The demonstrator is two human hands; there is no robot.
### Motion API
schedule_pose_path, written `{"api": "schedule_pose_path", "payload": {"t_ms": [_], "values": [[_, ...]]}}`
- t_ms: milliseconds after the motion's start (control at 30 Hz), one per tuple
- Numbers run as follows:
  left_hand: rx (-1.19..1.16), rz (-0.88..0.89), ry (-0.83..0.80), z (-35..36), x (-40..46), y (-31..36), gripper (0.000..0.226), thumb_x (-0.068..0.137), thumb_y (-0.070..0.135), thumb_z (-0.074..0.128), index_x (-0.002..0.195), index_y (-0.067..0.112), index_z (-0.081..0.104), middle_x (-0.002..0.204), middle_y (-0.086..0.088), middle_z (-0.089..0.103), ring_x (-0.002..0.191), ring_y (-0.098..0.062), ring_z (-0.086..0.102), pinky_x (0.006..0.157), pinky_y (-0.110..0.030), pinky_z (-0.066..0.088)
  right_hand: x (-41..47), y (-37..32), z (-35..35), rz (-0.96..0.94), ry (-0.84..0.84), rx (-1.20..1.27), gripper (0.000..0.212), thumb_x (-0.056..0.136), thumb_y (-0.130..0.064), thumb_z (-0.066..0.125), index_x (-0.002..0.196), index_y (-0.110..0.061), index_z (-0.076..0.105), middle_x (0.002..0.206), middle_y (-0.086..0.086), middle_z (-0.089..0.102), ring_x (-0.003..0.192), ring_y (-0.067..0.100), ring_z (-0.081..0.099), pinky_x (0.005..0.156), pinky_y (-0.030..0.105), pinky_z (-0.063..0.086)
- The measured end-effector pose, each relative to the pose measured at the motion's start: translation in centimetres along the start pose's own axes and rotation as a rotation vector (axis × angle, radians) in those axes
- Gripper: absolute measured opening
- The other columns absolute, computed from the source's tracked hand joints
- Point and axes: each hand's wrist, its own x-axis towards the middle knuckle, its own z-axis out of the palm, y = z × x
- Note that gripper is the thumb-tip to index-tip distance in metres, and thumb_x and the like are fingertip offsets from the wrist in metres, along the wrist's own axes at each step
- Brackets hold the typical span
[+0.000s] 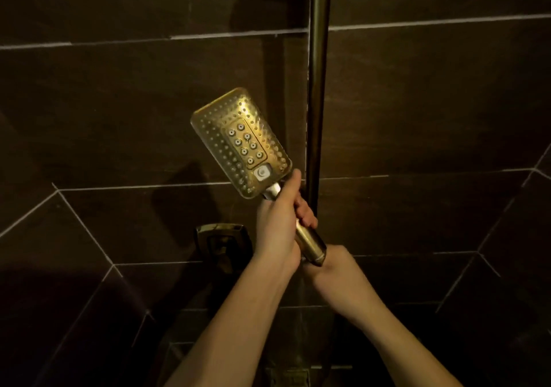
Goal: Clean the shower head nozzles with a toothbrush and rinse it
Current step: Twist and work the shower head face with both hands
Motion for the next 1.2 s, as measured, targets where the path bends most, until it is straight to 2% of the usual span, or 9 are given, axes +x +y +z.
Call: {"api": "schedule_pose_path", "payload": {"t_ms": [267, 333, 500, 567, 800, 900, 1000, 1133, 1200], "values": [[-0.336, -0.141, -0.850, -1.0, -0.1, 2.4, 0.037, 0.081, 0.004, 0.061, 0.054, 0.014, 0.037, 0.036, -0.001, 0.039, 0.027, -0.014, 0.031, 0.036, -0.024, 0.026, -1.7, -1.4, -0.9, 0.139, -0.617, 0.590, 0.035, 0.088, -0.002, 0.063, 0.064, -0.020, 0.044, 0.051, 0.000, 0.033, 0.035, 0.006, 0.032, 0.037, 0.020, 0.018], [-0.289, -0.127, -0.804, -0.5, -0.2, 2.5, 0.041, 0.083, 0.003, 0.059, 0.051, 0.015, 0.036, 0.034, 0.000, 0.036, 0.025, -0.013, 0.026, 0.033, -0.022, 0.024, -1.6, -1.4, -0.8, 0.137, -0.597, 0.618, 0.031, 0.087, -0.003, 0.063, 0.067, -0.018, 0.045, 0.050, 0.000, 0.034, 0.035, 0.006, 0.032, 0.038, 0.020, 0.017], [0.140, 0.124, -0.086, 1.6, -2.0, 1.7, 0.027, 0.082, 0.026, 0.079, 0.068, 0.014, 0.059, 0.046, 0.002, 0.052, 0.040, -0.013, 0.052, 0.045, -0.027, 0.046, -1.2, -1.0, -0.8, -0.098, -0.105, 0.239, 0.018, 0.083, -0.002, 0.058, 0.071, -0.015, 0.055, 0.058, 0.007, 0.045, 0.047, 0.018, 0.042, 0.048, 0.031, 0.035], [0.157, 0.158, -0.001, 1.8, -1.8, 1.5, 0.023, 0.082, 0.026, 0.080, 0.077, 0.010, 0.064, 0.053, 0.000, 0.060, 0.050, -0.013, 0.063, 0.053, -0.029, 0.056, -1.2, -0.9, -0.7, -0.138, -0.035, 0.168, 0.015, 0.083, -0.005, 0.058, 0.073, -0.016, 0.057, 0.063, 0.006, 0.048, 0.055, 0.021, 0.045, 0.055, 0.035, 0.038], [-0.205, -0.101, -0.687, -0.2, -0.3, 2.0, 0.022, 0.080, 0.025, 0.070, 0.068, 0.013, 0.057, 0.050, 0.000, 0.054, 0.042, -0.014, 0.053, 0.045, -0.024, 0.044, -1.7, -0.7, -1.5, 0.015, -0.426, 0.497, 0.035, 0.088, -0.002, 0.062, 0.061, -0.017, 0.045, 0.048, 0.003, 0.030, 0.035, 0.012, 0.026, 0.041, 0.029, 0.014], [-0.305, -0.160, -0.803, -0.2, -0.1, 1.6, 0.040, 0.083, 0.015, 0.062, 0.050, 0.015, 0.041, 0.038, 0.000, 0.041, 0.029, -0.015, 0.038, 0.036, -0.023, 0.027, -1.6, 0.0, -1.9, 0.122, -0.618, 0.593, 0.040, 0.088, -0.003, 0.063, 0.063, -0.021, 0.039, 0.049, 0.000, 0.029, 0.035, 0.007, 0.027, 0.039, 0.024, 0.011], [-0.230, -0.171, -0.595, 0.3, -0.4, 0.9, 0.047, 0.086, 0.012, 0.055, 0.044, 0.017, 0.033, 0.032, 0.003, 0.032, 0.025, -0.012, 0.023, 0.033, -0.021, 0.018, -1.4, 0.7, -2.1, 0.141, -0.538, 0.554, 0.028, 0.085, -0.004, 0.064, 0.066, -0.013, 0.045, 0.050, 0.001, 0.033, 0.037, 0.009, 0.029, 0.040, 0.024, 0.014], [0.026, 0.000, 0.061, 1.3, -1.3, -0.9, 0.042, 0.090, 0.015, 0.059, 0.051, 0.020, 0.044, 0.044, 0.004, 0.034, 0.038, -0.012, 0.031, 0.042, -0.027, 0.031, -1.1, 1.3, -1.3, -0.066, -0.056, 0.073, 0.019, 0.081, -0.007, 0.060, 0.066, -0.017, 0.055, 0.056, -0.001, 0.049, 0.049, 0.012, 0.045, 0.052, 0.033, 0.036], [0.059, 0.074, 0.098, 1.2, -1.4, -1.2, 0.036, 0.091, 0.013, 0.061, 0.057, 0.020, 0.048, 0.049, 0.002, 0.038, 0.041, -0.014, 0.037, 0.045, -0.029, 0.037, -1.3, 1.3, -1.0, -0.107, 0.011, 0.036, 0.016, 0.080, -0.007, 0.059, 0.068, -0.018, 0.058, 0.058, -0.001, 0.051, 0.051, 0.012, 0.047, 0.054, 0.035, 0.037]]}}
